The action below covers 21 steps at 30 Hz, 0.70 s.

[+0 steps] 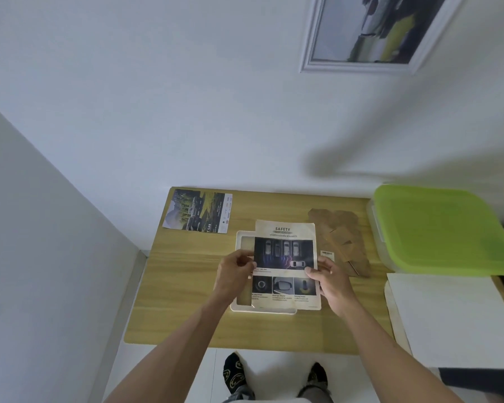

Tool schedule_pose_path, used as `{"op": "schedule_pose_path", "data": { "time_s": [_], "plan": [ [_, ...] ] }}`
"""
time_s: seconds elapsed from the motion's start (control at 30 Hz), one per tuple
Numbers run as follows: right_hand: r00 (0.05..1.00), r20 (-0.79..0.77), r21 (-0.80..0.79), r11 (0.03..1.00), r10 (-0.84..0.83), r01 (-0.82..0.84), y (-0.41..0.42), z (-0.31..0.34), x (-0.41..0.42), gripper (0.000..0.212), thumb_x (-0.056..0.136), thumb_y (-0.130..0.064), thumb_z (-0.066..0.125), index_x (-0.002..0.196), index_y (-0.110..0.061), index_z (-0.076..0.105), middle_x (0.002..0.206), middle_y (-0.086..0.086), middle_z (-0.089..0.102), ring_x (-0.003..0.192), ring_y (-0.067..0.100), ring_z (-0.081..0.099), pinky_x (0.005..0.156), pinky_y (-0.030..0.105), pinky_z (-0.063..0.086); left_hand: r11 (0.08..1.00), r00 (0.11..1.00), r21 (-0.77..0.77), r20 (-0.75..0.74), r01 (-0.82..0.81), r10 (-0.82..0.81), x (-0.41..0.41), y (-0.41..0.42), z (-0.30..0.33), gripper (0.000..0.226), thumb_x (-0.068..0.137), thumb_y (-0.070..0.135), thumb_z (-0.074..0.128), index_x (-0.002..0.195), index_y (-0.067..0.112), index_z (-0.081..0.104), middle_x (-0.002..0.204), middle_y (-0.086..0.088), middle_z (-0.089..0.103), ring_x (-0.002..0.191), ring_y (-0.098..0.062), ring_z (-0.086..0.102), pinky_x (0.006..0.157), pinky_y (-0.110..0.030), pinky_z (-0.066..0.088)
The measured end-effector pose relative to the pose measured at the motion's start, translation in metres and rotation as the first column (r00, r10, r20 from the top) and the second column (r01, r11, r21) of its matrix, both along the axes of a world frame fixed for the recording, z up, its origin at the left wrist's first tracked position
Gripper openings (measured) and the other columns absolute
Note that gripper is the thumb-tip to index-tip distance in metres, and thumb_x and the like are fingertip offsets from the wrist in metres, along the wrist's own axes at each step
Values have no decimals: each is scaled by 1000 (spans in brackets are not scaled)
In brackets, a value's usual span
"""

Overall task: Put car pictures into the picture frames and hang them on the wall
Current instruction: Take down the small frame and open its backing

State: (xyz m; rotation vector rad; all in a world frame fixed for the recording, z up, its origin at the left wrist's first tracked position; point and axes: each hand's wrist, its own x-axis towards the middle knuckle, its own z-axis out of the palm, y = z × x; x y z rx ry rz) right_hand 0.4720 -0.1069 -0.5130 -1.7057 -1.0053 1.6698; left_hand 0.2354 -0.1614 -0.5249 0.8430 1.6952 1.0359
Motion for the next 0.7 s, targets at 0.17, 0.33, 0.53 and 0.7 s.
{"op": "schedule_pose_path", "data": {
  "time_s": [0.17, 0.33, 0.53, 0.7],
  "plan": [
    [992, 108, 80, 994, 63, -72, 2, 4, 46, 32, 82, 1, 74, 108, -16, 66, 102, 6, 73, 90, 20, 69, 65, 25, 47, 999, 998, -16, 32, 52, -51, 39, 7, 5, 22, 86, -4, 61, 99, 12, 69, 80, -9, 73, 73, -23, 70, 67, -35, 60],
    [961, 229, 113, 977, 154, -183, 3, 0, 113, 50, 81, -6, 77, 125, -20, 58, 104, -5, 71, 95, 6, 66, 75, 20, 48, 993, 996, -69, 21, 91, -90, 106, 12, 5, 29, 84, -6, 58, 108, 9, 66, 81, -12, 67, 69, -22, 69, 64, -37, 61],
    [910, 349, 66, 962, 226, -264, 0, -9, 206, 52, 79, -16, 77, 126, -27, 57, 94, 4, 71, 88, 18, 69, 86, 37, 53, 972, 983, -147, -9, 182, -186, 204, 6, 2, 43, 78, -1, 72, 115, 19, 62, 85, -5, 68, 78, -17, 70, 66, -30, 60],
    [895, 377, 18, 964, 240, -266, -8, -19, 274, 49, 81, -10, 76, 124, -24, 57, 92, 6, 69, 85, 18, 69, 75, 30, 50, 961, 975, -185, -44, 205, -216, 273, 0, -8, 44, 78, 1, 71, 115, 22, 62, 83, 1, 68, 78, -14, 69, 62, -27, 58]
  ]
}}
